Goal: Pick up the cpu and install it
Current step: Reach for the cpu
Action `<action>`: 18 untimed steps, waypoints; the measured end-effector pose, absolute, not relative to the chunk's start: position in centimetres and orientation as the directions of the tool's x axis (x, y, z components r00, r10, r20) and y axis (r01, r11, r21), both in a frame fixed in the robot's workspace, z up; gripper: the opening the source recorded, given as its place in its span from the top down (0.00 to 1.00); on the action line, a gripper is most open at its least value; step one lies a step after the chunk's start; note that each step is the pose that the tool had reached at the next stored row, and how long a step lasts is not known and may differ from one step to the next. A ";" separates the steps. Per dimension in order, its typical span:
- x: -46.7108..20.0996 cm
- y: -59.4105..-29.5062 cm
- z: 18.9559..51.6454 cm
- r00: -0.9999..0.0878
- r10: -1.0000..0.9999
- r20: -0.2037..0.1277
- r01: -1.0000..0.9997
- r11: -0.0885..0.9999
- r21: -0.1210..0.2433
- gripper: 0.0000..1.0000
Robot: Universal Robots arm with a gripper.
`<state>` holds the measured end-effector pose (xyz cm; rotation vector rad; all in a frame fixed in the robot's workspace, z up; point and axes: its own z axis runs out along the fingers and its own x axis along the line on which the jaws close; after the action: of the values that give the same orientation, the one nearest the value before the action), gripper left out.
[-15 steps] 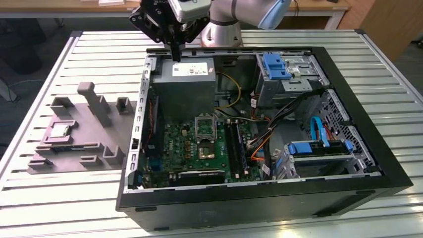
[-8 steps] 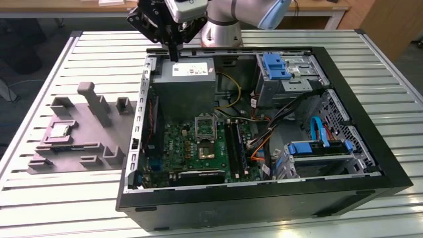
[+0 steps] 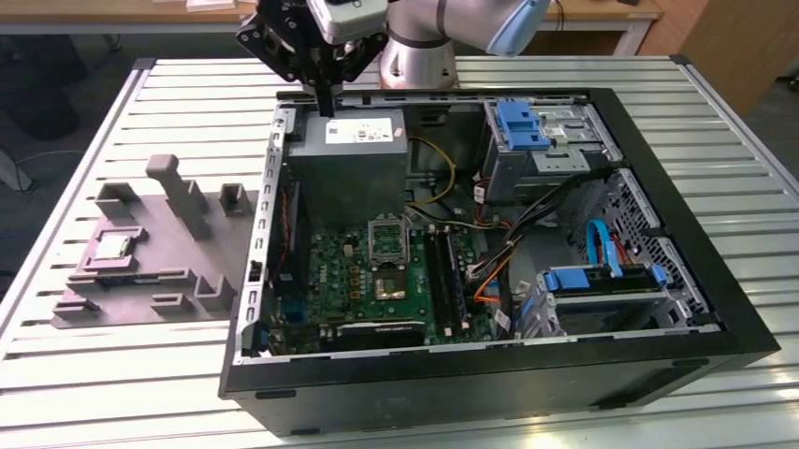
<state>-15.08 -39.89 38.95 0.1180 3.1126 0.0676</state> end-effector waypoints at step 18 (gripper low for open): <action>-15.4 -39.9 38.9 -0.997 0.076 -0.024 0.075 0.996 0.044 0.89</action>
<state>-15.37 -39.89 38.86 0.1180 3.1126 0.0678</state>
